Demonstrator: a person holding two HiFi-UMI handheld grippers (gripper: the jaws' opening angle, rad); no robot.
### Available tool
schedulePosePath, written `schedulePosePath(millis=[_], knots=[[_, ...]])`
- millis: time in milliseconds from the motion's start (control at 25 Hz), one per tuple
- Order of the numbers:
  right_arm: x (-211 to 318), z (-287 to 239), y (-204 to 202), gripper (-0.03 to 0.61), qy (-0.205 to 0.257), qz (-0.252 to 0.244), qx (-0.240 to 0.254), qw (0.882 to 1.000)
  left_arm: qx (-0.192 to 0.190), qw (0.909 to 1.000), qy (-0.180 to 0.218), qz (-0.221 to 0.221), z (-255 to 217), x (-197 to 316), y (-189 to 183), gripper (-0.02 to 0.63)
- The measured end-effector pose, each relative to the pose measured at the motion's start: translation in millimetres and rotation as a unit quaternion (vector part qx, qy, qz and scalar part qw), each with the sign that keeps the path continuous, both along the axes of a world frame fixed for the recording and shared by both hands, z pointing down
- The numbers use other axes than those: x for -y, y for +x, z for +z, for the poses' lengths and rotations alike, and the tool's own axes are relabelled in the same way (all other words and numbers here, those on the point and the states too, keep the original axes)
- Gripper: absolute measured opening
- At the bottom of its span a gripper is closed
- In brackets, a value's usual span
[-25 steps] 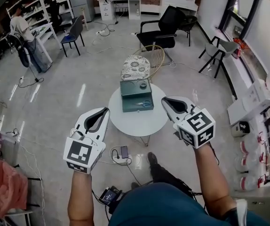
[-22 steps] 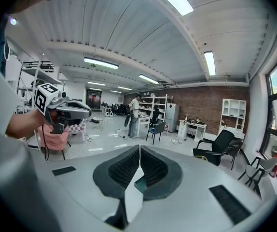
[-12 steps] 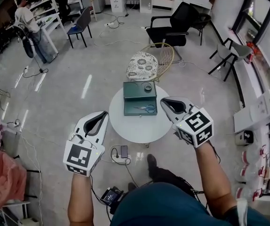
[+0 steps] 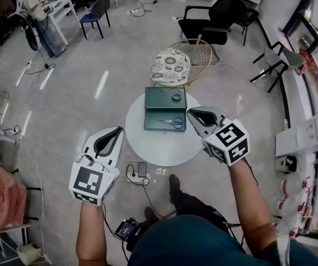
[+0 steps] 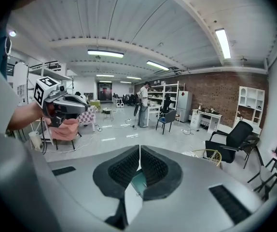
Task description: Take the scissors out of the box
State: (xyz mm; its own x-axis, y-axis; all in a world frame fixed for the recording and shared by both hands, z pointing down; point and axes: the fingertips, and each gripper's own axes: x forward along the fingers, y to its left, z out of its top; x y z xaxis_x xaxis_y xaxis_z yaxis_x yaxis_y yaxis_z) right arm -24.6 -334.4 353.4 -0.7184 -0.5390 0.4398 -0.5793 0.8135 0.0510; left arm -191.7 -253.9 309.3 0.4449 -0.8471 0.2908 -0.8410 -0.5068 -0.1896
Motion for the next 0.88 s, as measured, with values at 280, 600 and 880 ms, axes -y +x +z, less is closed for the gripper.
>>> schedulePosePath(millis=[280,600,880], knots=[[33,37,-11,0.038,-0.021,-0.022,-0.023,0.999,-0.006,0.9997,-0.018,-0.017,26,28,-12,0.02],[67,94,-25,0.04,-0.043,-0.055,-0.065,0.995,-0.023,0.9983,-0.04,-0.035,61,52,-25,0.018],[84,150,-39,0.04,-0.066,-0.091,-0.105,0.988,-0.033,0.9957,-0.068,-0.054,97,61,-36,0.02]])
